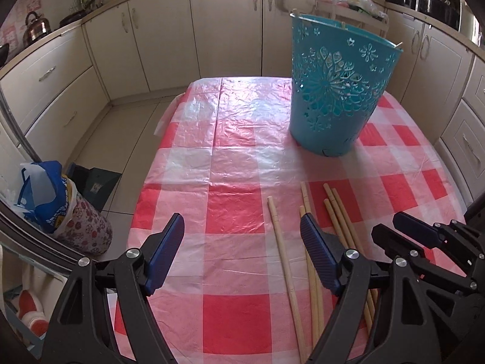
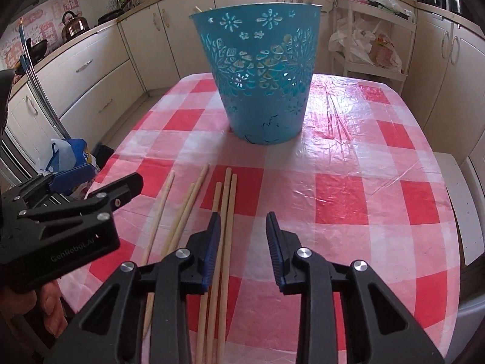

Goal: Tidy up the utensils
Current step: 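Withdraw both open tools from the cup back toward the remaining chopsticks, then close the left tool on one chopstick while the right tool grasps another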

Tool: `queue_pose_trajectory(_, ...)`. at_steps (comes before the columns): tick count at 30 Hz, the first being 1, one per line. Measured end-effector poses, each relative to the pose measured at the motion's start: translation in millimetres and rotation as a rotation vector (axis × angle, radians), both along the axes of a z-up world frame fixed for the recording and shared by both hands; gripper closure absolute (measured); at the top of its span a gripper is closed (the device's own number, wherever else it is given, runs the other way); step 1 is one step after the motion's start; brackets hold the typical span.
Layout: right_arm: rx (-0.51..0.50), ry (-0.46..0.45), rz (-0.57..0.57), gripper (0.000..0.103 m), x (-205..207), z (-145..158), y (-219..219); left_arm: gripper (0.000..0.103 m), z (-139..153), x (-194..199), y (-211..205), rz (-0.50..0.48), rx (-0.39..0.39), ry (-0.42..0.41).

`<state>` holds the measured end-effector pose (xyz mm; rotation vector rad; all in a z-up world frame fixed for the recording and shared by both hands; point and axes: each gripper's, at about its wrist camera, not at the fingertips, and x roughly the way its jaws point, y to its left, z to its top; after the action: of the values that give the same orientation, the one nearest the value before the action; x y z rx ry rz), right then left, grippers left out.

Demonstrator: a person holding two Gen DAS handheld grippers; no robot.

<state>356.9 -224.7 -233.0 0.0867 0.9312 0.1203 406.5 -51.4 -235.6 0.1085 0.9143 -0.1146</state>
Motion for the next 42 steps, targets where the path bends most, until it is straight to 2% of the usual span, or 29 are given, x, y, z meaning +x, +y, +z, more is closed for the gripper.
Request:
queue_pose_trajectory(3, -0.008, 0.019, 0.009, 0.078, 7.8, -9.0, 4.7, 0.028, -5.6, 2.9, 1.2, 0.009, 0.001, 0.013)
queue_pose_trajectory(9, -0.027, 0.06, 0.008, 0.079, 17.9, -23.6, 4.8, 0.028, -11.3, 7.7, -0.2, 0.007, 0.005, 0.032)
queue_pose_trajectory(14, -0.101, 0.052, 0.014, 0.079, 17.2, -24.4, 7.3, 0.028, -22.6, 11.8, -4.8, 0.002, 0.017, 0.056)
queue_pose_trajectory(16, -0.101, 0.059, 0.002, 0.088, 16.7, -23.8, 2.9, 0.028, -26.1, 13.1, -5.4, 0.001, 0.019, 0.063)
queue_pose_trajectory(18, -0.095, 0.065, -0.004, 0.094, 16.6, -23.8, -2.3, 0.037, -27.8, 14.2, -6.4, -0.008, 0.017, 0.063)
queue_pose_trajectory(19, -0.094, 0.067, -0.005, 0.095, 16.2, -23.9, -4.1, 0.039, -28.2, 14.7, -7.4, -0.014, 0.014, 0.063)
queue_pose_trajectory(23, -0.073, 0.079, -0.016, 0.097, 14.9, -23.8, -14.5, 0.06, -33.1, 18.6, -13.8, -0.042, -0.002, 0.081)
queue_pose_trajectory(31, -0.029, 0.092, -0.016, 0.097, 19.0, -24.5, -20.4, 0.063, -38.6, 20.8, -25.0, -0.073, 0.002, 0.087)
queue_pose_trajectory(33, -0.031, 0.091, -0.009, 0.097, 18.8, -24.4, -18.5, 0.088, -37.8, 20.5, -26.2, -0.091, -0.002, 0.089)
queue_pose_trajectory(35, -0.025, 0.092, -0.011, 0.097, 18.7, -24.5, -19.0, 0.096, -36.8, 20.7, -26.7, -0.106, -0.023, 0.101)
queue_pose_trajectory(38, 0.003, 0.089, -0.025, 0.097, 17.8, -22.9, -24.2, 0.098, -32.9, 19.2, -21.6, -0.104, -0.082, 0.109)
queue_pose_trajectory(42, 0.057, 0.095, -0.052, 0.097, 16.4, -21.2, -32.9, 0.098, -14.7, 15.2, -7.3, -0.084, -0.173, 0.076)
